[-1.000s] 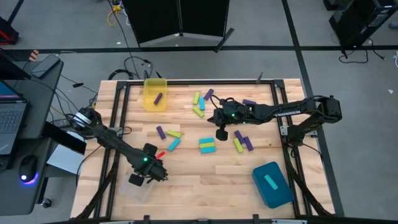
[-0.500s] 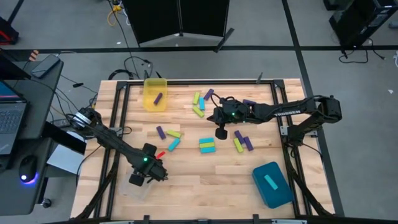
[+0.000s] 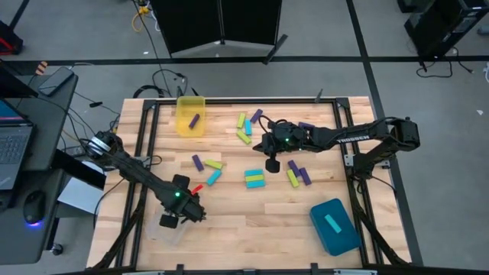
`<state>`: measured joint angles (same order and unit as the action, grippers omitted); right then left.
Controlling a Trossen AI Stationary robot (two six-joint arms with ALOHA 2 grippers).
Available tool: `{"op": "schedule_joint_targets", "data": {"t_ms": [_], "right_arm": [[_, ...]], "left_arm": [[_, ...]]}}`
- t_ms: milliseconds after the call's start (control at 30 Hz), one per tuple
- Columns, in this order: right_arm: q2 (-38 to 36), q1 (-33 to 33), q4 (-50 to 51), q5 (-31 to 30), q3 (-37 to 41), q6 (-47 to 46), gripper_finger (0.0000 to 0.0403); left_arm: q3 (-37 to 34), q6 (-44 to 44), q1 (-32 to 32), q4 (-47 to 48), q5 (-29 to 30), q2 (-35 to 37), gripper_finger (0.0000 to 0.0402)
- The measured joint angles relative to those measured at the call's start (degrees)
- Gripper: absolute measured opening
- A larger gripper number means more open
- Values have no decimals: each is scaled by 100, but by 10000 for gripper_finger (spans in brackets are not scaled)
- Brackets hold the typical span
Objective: Sort blocks
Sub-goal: Put the violet block into the yellow bin
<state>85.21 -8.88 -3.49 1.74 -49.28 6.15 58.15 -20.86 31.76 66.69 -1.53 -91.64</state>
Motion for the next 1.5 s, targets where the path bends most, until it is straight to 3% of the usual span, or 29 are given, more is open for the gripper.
{"op": "schedule_joint_targets", "data": {"t_ms": [167,367,533,667,900,1133,1267,1500], "right_arm": [[-2,-54,-268,577,0,25,11],[-3,-131,-384,614,3,59,11],[-4,-225,-988,1003,385,-27,11],[-27,-278,-1400,1099,744,-227,11],[-404,-577,-251,970,676,-196,27],[-557,-955,1001,494,272,44,50],[-271,-1079,1280,496,5,-37,65],[-116,-1009,2441,523,-517,-370,88]], "left_arm": [[14,-488,-32,-10,204,470,11],[14,-1161,-47,-314,1031,1183,11],[-211,-1238,-240,-1302,1662,1774,4],[-779,-766,-619,-2563,1839,2209,4],[-2209,342,-1502,-5405,1826,2575,4],[-3510,1133,-2379,-8455,1249,2571,4],[-3745,1165,-2880,-9097,1157,2571,4],[-3748,1359,-3448,-9100,822,2571,5]]}}
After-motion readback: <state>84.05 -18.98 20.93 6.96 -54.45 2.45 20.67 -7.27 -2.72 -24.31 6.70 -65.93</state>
